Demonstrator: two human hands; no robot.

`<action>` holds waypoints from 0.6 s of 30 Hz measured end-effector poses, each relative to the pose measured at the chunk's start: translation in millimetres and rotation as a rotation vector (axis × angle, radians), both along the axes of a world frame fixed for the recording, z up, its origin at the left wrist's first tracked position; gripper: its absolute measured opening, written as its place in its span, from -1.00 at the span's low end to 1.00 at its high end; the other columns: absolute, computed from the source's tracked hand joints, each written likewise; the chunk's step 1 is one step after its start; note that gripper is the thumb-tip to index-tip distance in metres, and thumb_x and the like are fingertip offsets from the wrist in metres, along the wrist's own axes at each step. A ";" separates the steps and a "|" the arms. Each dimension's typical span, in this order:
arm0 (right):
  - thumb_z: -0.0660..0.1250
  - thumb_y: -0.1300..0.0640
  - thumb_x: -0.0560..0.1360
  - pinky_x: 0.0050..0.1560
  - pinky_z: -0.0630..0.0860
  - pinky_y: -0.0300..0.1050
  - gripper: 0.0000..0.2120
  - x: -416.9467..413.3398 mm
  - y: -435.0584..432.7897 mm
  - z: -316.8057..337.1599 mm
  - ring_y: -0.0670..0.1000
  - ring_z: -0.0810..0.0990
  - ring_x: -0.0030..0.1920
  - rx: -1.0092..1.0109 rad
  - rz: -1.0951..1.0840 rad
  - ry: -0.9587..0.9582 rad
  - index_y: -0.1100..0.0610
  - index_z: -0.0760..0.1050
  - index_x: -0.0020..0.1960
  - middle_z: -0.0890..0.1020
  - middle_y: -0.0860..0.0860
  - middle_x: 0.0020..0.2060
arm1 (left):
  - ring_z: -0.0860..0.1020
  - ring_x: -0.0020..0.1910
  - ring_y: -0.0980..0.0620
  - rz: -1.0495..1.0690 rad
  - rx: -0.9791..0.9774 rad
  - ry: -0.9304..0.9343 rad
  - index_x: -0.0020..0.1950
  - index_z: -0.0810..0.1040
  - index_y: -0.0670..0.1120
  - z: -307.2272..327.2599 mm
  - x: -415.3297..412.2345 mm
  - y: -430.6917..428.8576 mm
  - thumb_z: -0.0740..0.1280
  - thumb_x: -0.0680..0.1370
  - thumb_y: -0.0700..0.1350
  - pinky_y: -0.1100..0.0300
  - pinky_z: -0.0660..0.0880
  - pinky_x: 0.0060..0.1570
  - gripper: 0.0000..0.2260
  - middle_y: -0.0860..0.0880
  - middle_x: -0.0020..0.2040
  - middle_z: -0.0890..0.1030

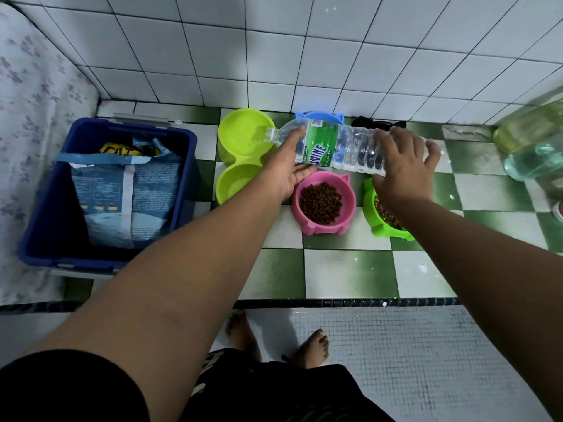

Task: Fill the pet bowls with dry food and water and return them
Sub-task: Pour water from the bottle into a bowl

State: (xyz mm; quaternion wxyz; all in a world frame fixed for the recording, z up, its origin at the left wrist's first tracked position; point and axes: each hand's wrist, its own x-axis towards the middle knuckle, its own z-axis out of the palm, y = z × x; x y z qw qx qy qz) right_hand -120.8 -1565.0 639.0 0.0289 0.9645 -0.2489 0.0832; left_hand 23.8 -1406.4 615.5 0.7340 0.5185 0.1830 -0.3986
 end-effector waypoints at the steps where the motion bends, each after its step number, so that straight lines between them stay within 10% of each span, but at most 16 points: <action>1: 0.44 0.26 0.31 0.49 0.03 0.26 -0.21 -0.1 0.0 0.3 0.14 0.24 0.47 0.000 -0.002 -0.002 -0.05 0.23 0.45 0.33 0.08 0.43 | 0.68 0.02 -0.21 0.002 0.001 0.001 0.24 0.43 -0.07 0.8 -0.2 0.1 0.54 0.49 0.04 -0.09 0.68 0.00 -0.55 -0.27 0.15 0.61; 18: 0.42 0.30 0.28 0.51 -0.01 0.23 -0.23 -3.3 -0.6 6.7 0.16 0.26 0.45 -0.013 0.028 -0.040 -0.04 0.26 0.43 0.35 0.10 0.39 | 0.67 0.02 -0.22 -0.005 0.004 0.016 0.41 0.40 -0.11 8.2 -2.8 2.5 0.55 0.47 0.04 -0.08 0.69 -0.03 -0.39 -0.28 0.21 0.57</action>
